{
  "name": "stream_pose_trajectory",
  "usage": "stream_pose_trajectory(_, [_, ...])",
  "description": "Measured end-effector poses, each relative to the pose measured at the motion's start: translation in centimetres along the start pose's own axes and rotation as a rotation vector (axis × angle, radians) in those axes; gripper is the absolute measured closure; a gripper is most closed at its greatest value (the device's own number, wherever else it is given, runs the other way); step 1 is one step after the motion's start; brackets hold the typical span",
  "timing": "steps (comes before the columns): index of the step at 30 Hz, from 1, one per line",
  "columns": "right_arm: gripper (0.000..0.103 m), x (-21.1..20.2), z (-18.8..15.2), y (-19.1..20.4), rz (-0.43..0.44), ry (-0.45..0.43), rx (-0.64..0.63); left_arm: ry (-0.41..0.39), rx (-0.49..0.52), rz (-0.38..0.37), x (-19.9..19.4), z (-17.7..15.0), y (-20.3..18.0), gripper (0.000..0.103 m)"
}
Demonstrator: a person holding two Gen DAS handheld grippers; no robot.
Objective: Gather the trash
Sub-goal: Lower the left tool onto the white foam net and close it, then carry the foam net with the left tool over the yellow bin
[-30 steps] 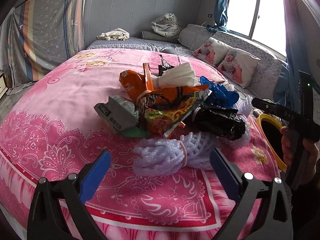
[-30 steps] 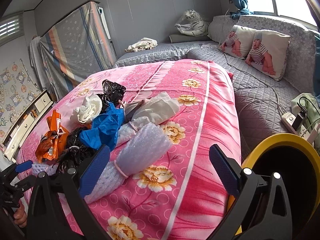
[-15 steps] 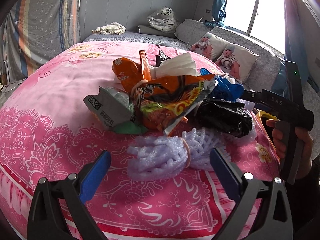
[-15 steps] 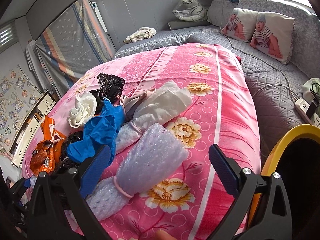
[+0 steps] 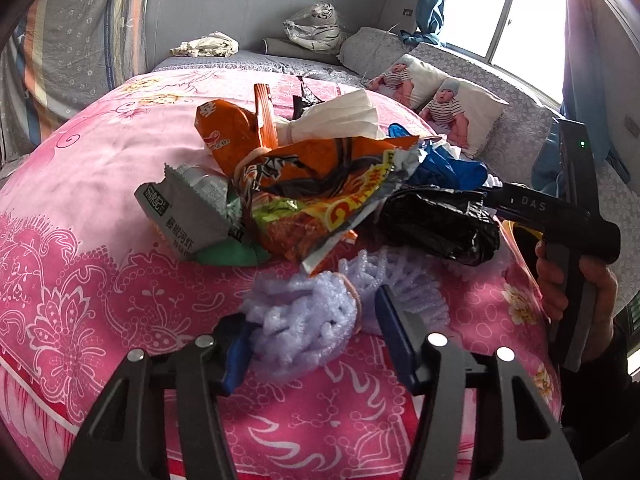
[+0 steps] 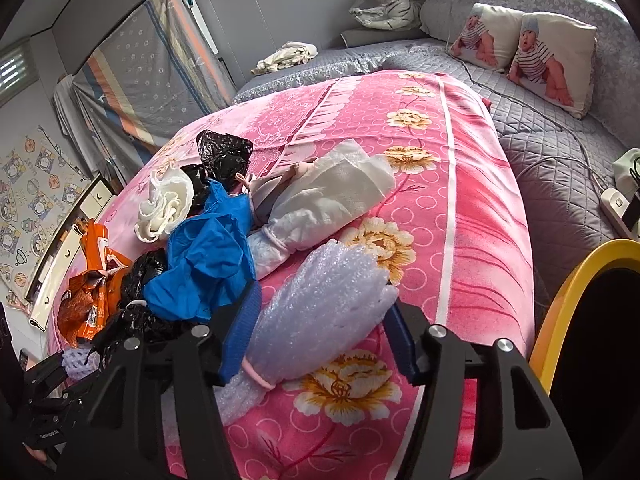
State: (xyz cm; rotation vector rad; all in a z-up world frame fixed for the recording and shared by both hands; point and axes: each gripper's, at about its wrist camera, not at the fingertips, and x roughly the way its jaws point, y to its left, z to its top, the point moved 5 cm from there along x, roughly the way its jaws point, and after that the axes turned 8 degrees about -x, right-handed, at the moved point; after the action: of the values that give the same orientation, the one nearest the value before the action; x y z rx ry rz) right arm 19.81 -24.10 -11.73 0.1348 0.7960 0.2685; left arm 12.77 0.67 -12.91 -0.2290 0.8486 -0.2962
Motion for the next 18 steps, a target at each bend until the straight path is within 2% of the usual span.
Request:
stream_pose_trajectory(7, [0.071,-0.6,-0.3,0.5,0.03,-0.009,-0.002,-0.016,-0.009,-0.015,-0.9,-0.2,-0.1,0.065])
stream_pose_trajectory(14, [0.073,-4.2,-0.3,1.1,0.067,-0.076,0.029,-0.073,0.014,-0.038,-3.1,-0.5,-0.7,0.067])
stream_pose_trajectory(18, [0.073,-7.1,-0.3,1.0,0.029,-0.13,0.036,-0.122,0.029,-0.042,-4.8,-0.4,-1.1,0.067])
